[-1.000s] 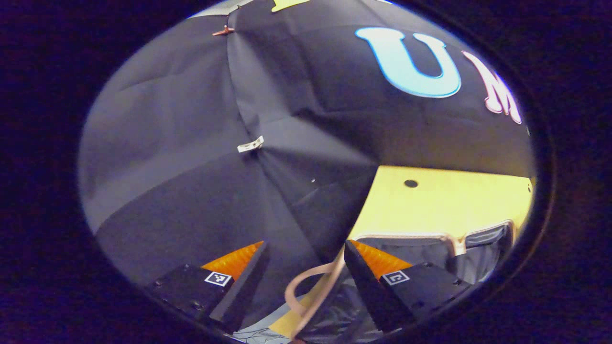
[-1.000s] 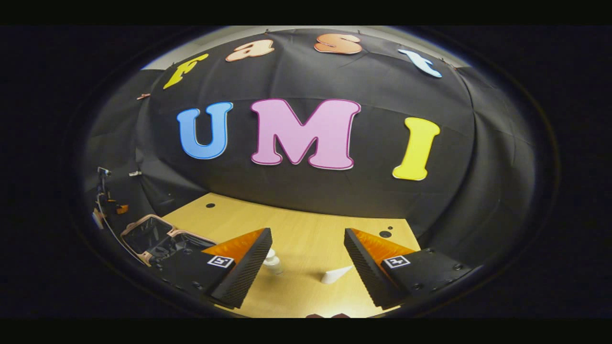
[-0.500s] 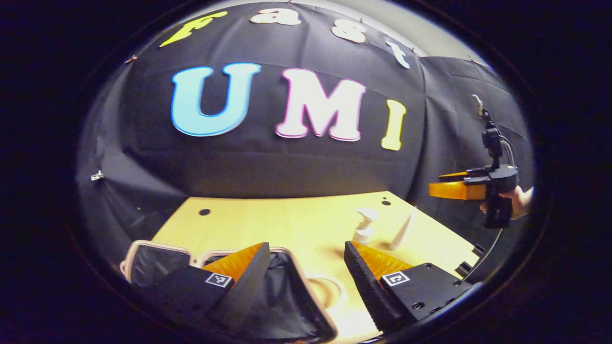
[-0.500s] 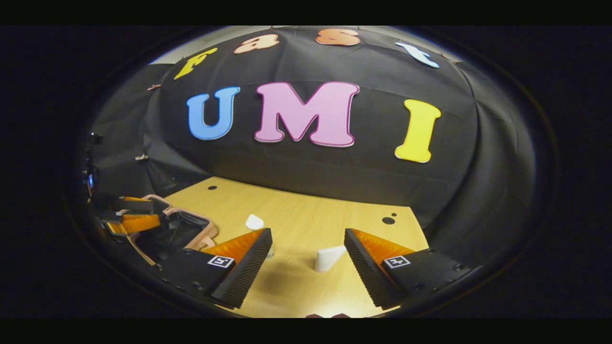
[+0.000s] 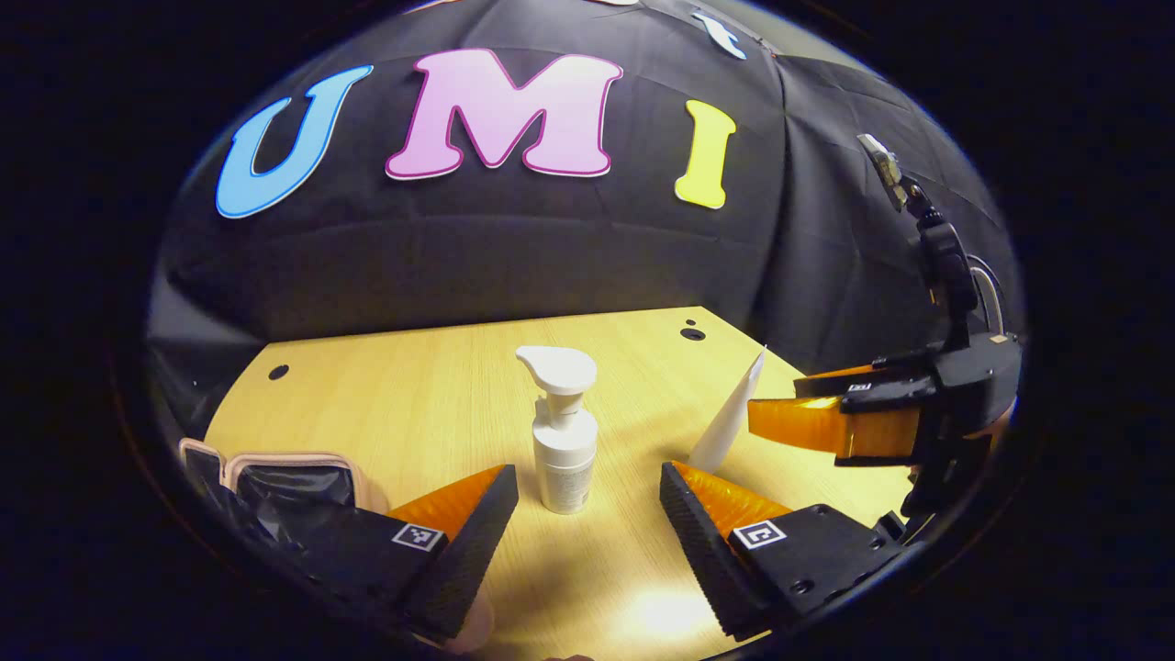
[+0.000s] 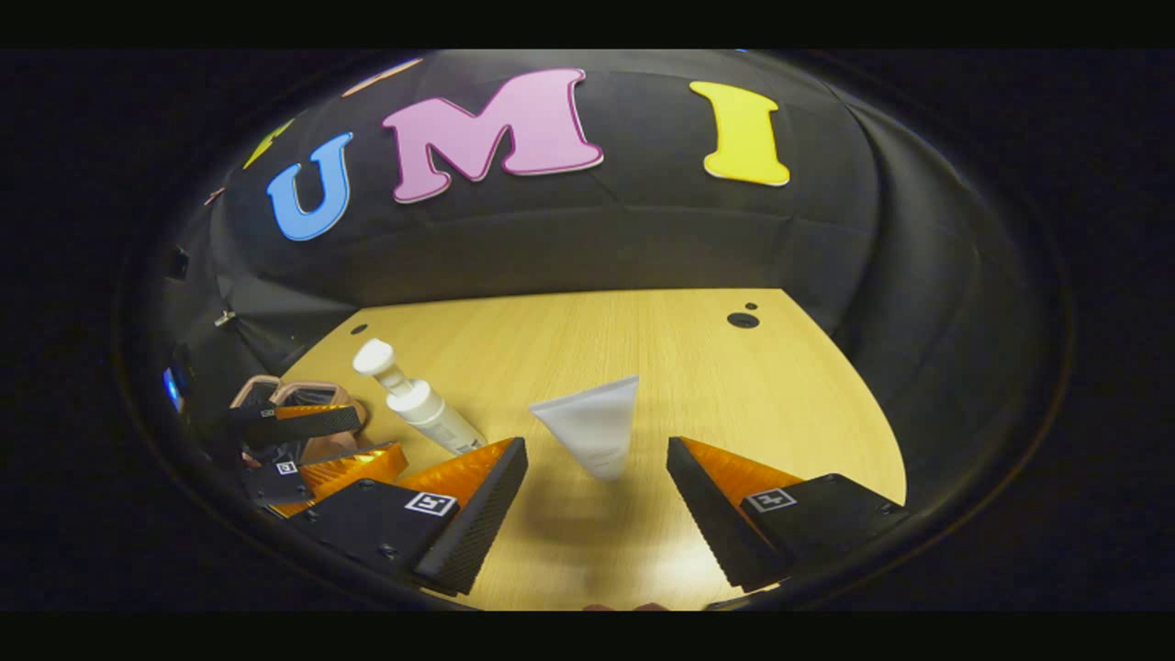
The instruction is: First open the suitcase, pack the skin care products into it, and then close the suitcase.
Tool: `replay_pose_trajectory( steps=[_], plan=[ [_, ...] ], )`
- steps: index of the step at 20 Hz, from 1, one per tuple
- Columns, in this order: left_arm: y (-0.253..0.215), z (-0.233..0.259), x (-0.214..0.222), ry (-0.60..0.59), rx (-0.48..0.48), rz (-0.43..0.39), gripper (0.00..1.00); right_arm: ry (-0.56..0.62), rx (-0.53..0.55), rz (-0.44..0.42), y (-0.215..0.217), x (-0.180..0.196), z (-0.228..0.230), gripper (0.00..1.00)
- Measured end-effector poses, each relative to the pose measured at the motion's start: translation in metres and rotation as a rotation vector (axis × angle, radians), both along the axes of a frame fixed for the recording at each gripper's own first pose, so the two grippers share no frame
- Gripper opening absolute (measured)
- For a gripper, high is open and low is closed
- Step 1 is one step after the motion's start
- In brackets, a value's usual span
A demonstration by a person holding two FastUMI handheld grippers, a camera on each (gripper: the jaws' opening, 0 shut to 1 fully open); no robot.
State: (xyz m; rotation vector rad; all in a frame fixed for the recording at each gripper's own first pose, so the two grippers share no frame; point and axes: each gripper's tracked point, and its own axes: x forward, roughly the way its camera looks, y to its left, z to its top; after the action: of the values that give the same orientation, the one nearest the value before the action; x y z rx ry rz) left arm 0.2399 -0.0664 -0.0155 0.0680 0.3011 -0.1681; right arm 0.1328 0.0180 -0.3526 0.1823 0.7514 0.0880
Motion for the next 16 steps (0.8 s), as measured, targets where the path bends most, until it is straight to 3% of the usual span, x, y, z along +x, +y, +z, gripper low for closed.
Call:
replay_pose_trajectory(
  steps=[4,10,11,12,13,16],
  plan=[
    [-0.005,-0.016,0.028,0.032,0.018,0.038,0.98,0.075,-0.004,0.035,0.010,0.009,-0.041,0.98],
    [-0.003,-0.030,0.065,0.048,0.074,0.052,0.97,0.080,-0.010,0.026,0.022,0.032,-0.062,0.98],
    [-0.003,-0.032,0.069,0.047,0.081,0.051,0.97,0.082,-0.013,0.022,0.022,0.033,-0.063,0.89],
    [-0.003,-0.034,0.074,0.049,0.088,0.050,0.97,0.080,-0.022,0.020,0.020,0.034,-0.065,0.98],
    [-0.007,-0.039,0.077,0.063,0.087,0.037,0.97,0.083,-0.026,0.021,0.019,0.035,-0.067,0.98],
    [-0.016,-0.056,0.089,0.092,0.082,0.009,0.92,0.080,-0.034,0.015,0.013,0.038,-0.068,0.60]
  ],
)
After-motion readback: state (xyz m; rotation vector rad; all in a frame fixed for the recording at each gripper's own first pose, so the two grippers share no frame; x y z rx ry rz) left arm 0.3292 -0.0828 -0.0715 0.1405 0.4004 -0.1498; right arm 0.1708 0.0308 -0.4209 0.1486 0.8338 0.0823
